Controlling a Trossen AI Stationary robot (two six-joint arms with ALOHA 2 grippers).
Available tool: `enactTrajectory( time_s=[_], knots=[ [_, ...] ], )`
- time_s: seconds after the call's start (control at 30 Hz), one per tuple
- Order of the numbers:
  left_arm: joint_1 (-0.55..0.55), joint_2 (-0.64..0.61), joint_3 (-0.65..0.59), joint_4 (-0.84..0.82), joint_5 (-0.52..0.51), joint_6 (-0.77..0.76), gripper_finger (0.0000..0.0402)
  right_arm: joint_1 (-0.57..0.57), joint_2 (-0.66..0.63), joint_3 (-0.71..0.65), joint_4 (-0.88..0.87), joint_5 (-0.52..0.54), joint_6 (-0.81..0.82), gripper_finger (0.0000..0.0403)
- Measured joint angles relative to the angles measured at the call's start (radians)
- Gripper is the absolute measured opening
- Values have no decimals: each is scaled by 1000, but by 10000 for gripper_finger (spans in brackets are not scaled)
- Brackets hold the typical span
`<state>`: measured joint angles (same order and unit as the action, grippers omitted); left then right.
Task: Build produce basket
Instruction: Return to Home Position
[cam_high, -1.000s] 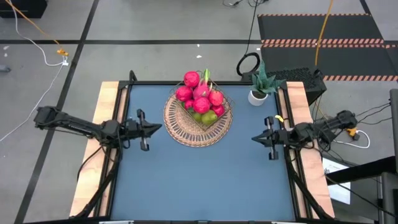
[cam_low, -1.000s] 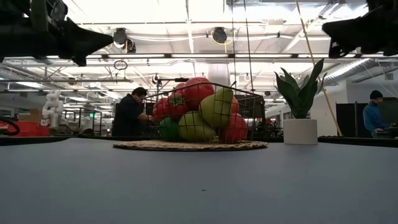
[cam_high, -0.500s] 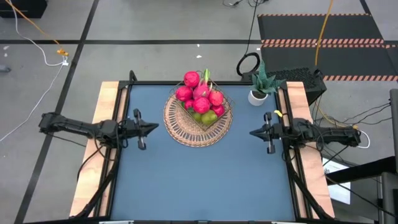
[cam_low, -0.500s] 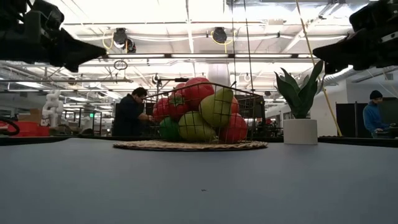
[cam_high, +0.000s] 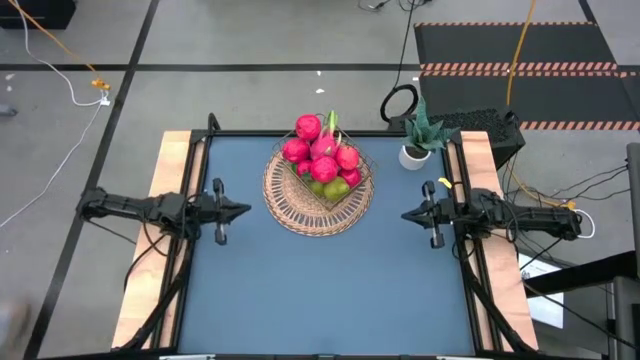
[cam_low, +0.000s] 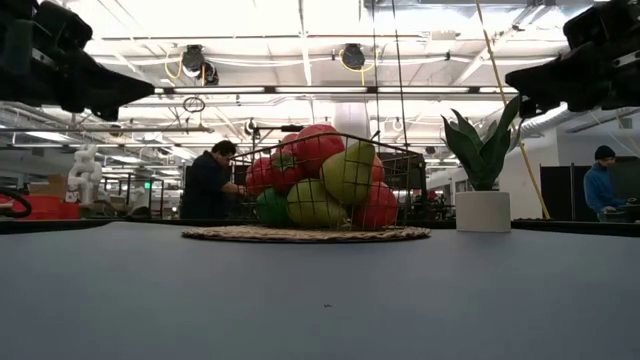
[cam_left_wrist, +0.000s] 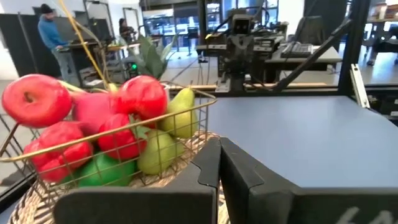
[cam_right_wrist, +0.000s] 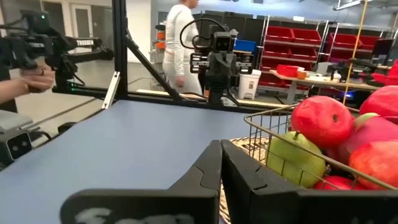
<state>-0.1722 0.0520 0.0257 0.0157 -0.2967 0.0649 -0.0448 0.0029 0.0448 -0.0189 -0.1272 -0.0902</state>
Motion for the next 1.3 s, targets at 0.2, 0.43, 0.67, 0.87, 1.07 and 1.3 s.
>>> enactTrajectory(
  time_s=[0.2,0.43,0.67,0.87,1.07,1.3],
  knots=[
    [-2,-1,0,-4,1,5,3,0,2,-2,2,94,1,0],
    [-2,-1,0,1,0,58,28,0,3,-3,60,199,86,0],
    [-2,0,0,3,0,-15,33,0,3,-4,105,205,130,0],
    [-2,0,0,5,0,-17,33,0,4,-4,109,205,124,0],
    [-2,0,0,5,0,-17,33,0,4,-4,112,205,124,0],
    [-2,0,0,6,0,-17,33,0,4,-5,112,205,124,0]
  ],
)
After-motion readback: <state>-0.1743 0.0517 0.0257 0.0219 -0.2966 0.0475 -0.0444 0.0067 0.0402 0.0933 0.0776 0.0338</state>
